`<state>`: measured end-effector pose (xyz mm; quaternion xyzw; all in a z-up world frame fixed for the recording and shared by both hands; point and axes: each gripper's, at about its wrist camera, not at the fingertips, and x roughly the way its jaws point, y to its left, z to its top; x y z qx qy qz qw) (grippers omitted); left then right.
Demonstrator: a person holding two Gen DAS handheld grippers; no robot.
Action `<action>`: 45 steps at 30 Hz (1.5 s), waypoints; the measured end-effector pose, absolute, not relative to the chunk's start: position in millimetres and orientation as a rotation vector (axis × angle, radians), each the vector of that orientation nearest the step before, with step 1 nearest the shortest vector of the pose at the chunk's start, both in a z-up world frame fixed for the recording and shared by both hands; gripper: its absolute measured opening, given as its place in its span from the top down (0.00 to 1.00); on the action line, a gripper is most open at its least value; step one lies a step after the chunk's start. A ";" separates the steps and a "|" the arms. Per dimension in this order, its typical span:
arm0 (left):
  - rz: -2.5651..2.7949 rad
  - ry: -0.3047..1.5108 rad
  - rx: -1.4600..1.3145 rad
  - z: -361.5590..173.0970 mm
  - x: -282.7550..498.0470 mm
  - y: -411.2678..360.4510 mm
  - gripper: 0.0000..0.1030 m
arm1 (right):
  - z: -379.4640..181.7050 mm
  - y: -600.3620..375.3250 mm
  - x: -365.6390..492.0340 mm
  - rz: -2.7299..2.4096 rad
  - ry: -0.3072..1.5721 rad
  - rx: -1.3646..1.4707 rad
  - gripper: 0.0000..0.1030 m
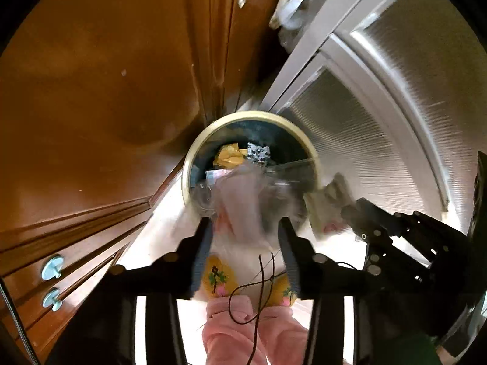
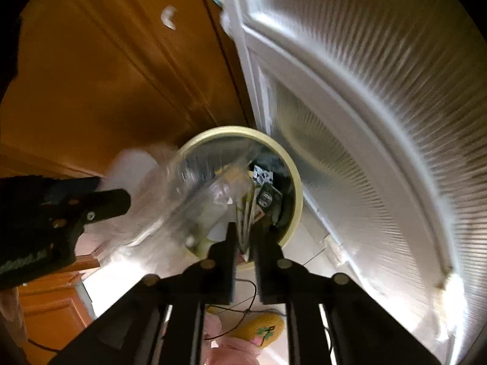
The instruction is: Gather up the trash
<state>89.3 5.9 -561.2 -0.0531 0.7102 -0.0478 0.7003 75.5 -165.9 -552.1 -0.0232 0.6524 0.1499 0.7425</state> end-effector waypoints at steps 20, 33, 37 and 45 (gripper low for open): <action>-0.191 1.510 0.015 -438.4 62.7 -10.1 0.51 | -457.2 -176.1 47.9 0.333 1.410 -0.047 0.73; -0.196 1.420 0.049 -293.9 30.9 -14.0 0.36 | -312.8 -184.2 29.7 0.359 1.317 0.000 0.71; -0.204 1.361 0.052 -232.0 22.0 -19.5 0.36 | -261.3 -192.6 24.3 0.350 1.282 0.023 0.64; -0.199 1.215 0.074 -124.5 11.5 -28.0 0.36 | -159.1 -206.2 14.8 0.343 1.149 0.034 0.48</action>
